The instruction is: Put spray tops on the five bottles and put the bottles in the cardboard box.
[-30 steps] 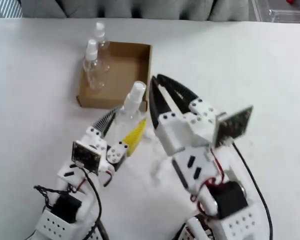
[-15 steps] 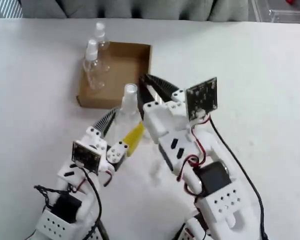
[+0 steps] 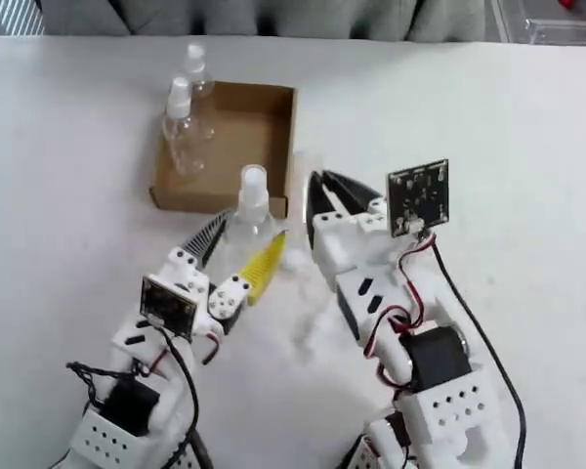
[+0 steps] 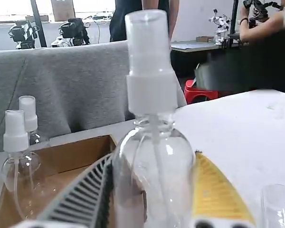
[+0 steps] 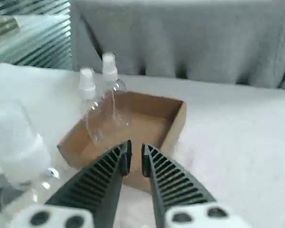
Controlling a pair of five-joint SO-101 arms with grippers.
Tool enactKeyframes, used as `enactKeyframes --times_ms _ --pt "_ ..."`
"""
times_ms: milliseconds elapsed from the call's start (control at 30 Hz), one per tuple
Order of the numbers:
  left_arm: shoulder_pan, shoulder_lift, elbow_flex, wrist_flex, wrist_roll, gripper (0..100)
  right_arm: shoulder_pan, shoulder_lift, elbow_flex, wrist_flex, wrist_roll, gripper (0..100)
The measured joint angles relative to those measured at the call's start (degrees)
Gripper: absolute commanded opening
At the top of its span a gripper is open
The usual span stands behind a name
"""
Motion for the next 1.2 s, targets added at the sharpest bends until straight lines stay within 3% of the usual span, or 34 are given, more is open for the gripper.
enactKeyframes --times_ms 167,300,500,800,967,1067,1200 --pt "-3.34 0.00 0.00 0.00 0.44 2 -0.18 0.00 8.00 0.00 0.00 1.5" --pt "-6.86 0.00 -1.05 0.70 7.74 2 -0.62 0.00 13.45 -3.78 0.00 1.5" --pt "-9.93 1.85 -8.00 5.98 14.15 2 -9.05 0.00 20.31 -9.49 0.00 1.5" --pt "-16.97 32.44 -19.69 -6.59 14.51 2 -15.03 -7.47 27.25 -15.91 0.00 1.5" --pt "-18.81 49.32 -25.41 -10.37 14.51 2 -24.62 -19.69 34.02 -16.53 0.00 1.5" --pt "-18.64 52.31 -25.67 -10.81 14.51 2 -29.19 -28.13 39.03 -19.87 0.00 1.5" --pt "-16.97 50.99 -25.76 -10.81 14.51 2 -30.15 -36.04 40.97 -22.24 0.09 1.5"
